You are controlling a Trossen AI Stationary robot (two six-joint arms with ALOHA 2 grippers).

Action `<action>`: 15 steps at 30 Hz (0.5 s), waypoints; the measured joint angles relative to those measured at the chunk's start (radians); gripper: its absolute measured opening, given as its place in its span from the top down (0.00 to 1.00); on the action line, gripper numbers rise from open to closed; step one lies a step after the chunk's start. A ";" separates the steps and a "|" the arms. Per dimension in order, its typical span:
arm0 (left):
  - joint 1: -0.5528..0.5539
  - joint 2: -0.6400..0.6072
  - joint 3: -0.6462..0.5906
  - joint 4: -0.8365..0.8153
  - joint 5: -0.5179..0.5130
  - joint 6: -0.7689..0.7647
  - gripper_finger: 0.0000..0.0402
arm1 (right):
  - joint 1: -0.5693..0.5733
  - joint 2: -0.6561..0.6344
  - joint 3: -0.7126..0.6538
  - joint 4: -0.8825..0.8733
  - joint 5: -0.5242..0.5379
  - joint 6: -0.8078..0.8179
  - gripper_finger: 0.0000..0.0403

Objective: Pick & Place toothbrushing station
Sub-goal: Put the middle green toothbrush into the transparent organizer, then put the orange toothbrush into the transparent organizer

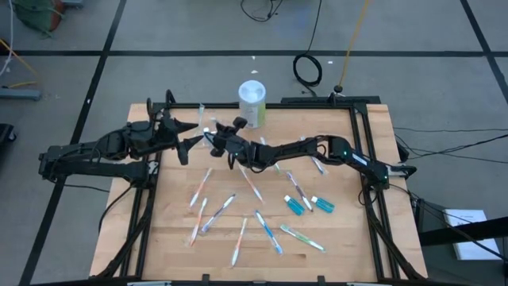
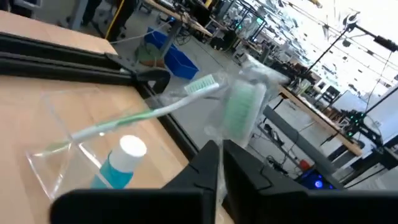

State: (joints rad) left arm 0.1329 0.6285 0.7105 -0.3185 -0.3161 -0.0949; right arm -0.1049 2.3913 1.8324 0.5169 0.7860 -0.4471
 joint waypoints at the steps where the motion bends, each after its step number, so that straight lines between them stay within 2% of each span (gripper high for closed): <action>1: 0.000 0.000 0.000 -0.001 0.000 -0.007 0.44 | -0.004 0.000 0.000 -0.016 0.000 0.012 0.92; 8: 0.000 0.000 0.000 -0.029 0.000 -0.022 0.44 | -0.016 0.000 0.000 -0.110 0.009 0.063 0.75; 11: 0.000 0.000 0.000 -0.045 0.000 -0.034 0.44 | -0.001 -0.001 0.000 -0.133 0.063 0.051 0.68; 15: 0.000 0.000 0.000 -0.097 0.008 -0.085 0.44 | 0.033 -0.053 0.000 -0.325 0.131 0.017 0.63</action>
State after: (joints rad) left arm 0.1329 0.6284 0.7105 -0.4153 -0.3079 -0.1795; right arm -0.0721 2.3383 1.8323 0.1923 0.9167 -0.4303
